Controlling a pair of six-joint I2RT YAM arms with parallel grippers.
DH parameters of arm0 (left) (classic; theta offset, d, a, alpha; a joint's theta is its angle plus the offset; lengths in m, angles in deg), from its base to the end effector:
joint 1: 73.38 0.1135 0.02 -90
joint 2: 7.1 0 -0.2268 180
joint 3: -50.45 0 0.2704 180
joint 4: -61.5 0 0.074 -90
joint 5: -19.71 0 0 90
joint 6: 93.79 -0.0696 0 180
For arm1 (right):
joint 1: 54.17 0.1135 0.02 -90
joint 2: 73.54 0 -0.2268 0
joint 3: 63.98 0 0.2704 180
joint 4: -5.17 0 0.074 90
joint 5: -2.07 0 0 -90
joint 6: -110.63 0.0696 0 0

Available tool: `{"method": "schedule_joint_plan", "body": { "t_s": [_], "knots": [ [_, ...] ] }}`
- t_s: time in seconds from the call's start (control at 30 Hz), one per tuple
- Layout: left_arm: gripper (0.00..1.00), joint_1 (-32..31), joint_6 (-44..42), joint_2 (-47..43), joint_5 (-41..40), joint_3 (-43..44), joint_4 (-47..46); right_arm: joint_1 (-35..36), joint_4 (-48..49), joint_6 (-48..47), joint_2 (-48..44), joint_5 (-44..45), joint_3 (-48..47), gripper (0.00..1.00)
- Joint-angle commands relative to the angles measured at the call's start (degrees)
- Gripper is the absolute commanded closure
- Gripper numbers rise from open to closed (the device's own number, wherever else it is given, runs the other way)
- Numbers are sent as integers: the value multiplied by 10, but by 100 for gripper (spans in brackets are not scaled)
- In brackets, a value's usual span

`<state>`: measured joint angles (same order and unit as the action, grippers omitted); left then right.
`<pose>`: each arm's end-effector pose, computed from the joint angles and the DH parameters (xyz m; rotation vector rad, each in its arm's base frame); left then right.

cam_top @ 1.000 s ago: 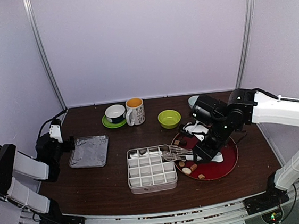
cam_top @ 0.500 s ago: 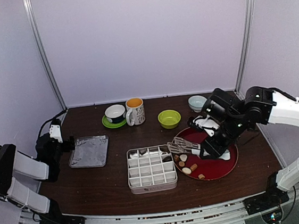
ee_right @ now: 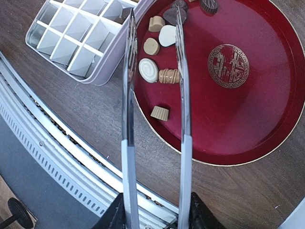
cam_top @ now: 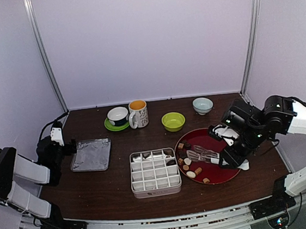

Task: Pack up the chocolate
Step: Pick up the fake chocolate from the plate.

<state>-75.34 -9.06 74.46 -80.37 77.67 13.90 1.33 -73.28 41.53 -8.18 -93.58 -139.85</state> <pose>0.2861 0.0024 0.1014 -0.0256 1.6900 0.1918 0.1332 0.2059 0.2362 -0.8781 2.7265 0.4563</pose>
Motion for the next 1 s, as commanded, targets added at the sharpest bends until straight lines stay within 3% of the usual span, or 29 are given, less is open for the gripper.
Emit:
{"method": "schedule_joint_plan", "body": {
  "t_s": [0.0, 0.97],
  "knots": [
    [2, 4, 0, 1, 1, 9, -36, -2, -3, 10, -9, 12, 3, 60],
    [2, 4, 0, 1, 1, 9, -36, -4, -56, 54, -31, -19, 45, 60]
  ]
}}
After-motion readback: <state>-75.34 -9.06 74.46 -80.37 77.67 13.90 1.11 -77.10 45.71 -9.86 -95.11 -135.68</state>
